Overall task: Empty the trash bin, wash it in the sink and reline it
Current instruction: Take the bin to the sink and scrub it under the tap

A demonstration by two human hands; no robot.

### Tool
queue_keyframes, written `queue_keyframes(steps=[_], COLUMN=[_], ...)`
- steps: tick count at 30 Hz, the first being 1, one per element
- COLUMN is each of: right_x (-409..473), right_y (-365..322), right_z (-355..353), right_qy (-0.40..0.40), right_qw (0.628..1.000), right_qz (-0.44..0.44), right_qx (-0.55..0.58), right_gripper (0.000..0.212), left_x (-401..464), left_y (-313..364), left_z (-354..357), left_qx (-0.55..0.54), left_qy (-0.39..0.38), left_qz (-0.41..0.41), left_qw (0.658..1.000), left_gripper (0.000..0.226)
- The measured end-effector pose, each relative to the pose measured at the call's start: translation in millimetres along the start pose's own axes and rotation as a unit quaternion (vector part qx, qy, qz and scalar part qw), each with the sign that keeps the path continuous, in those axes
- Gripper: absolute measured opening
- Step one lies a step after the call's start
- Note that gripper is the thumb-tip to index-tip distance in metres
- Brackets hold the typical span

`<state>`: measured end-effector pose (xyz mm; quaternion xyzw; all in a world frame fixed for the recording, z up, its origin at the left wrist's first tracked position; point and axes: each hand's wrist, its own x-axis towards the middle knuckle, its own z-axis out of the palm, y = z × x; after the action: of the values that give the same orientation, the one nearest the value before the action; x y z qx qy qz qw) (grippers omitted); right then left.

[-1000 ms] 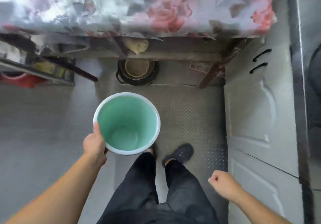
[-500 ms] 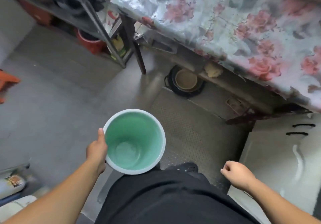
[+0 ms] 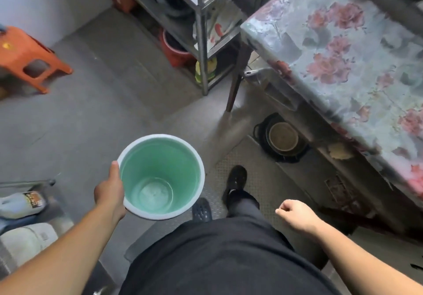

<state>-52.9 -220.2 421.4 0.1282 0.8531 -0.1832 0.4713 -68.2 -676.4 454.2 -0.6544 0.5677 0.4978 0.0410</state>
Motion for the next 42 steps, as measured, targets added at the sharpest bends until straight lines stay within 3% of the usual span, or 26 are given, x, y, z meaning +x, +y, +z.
queue_keyframes(steps=[4, 9, 13, 19, 24, 29, 35, 42], right_x=[30.3, 74.3, 109.9, 155.6, 183.4, 195.4, 216.5, 249.5], right_y=[9.8, 5.0, -26.0, -159.6, -316.5, -441.7, -520.7, -554.3], right_z=[-33.8, -111.5, -169.9, -206.2, -217.1, -227.0, -224.6, -237.3], right_qy=[-0.040, -0.014, -0.032, -0.093, -0.053, -0.012, -0.019, -0.021], right_qw=[0.998, 0.997, 0.984, 0.965, 0.960, 0.967, 0.975, 0.971], right_qz=[0.026, 0.027, 0.014, -0.055, -0.155, -0.190, -0.150, -0.119], right_qx=[-0.049, -0.077, -0.172, -0.240, -0.227, -0.168, -0.163, -0.205], right_gripper=[0.024, 0.024, 0.025, 0.032, 0.023, 0.021, 0.022, 0.031], left_x=[8.4, 11.0, 10.9, 23.7, 70.5, 124.2, 195.9, 263.6], left_y=[20.6, 59.9, 89.4, 123.7, 152.6, 206.9, 286.3, 365.3], left_z=[10.8, 20.6, 27.4, 30.6, 28.0, 8.1, -29.6, -41.1], left_qx=[-0.047, -0.121, -0.162, -0.210, -0.216, -0.197, -0.138, -0.122], left_qy=[0.016, 0.058, 0.088, 0.115, 0.094, 0.082, 0.059, 0.061], left_qz=[-0.030, -0.064, -0.076, -0.107, -0.137, -0.140, -0.092, -0.071], left_qw=[0.998, 0.989, 0.980, 0.965, 0.962, 0.967, 0.984, 0.988], left_gripper=[0.053, 0.068, 0.061, 0.050, 0.060, 0.057, 0.063, 0.065])
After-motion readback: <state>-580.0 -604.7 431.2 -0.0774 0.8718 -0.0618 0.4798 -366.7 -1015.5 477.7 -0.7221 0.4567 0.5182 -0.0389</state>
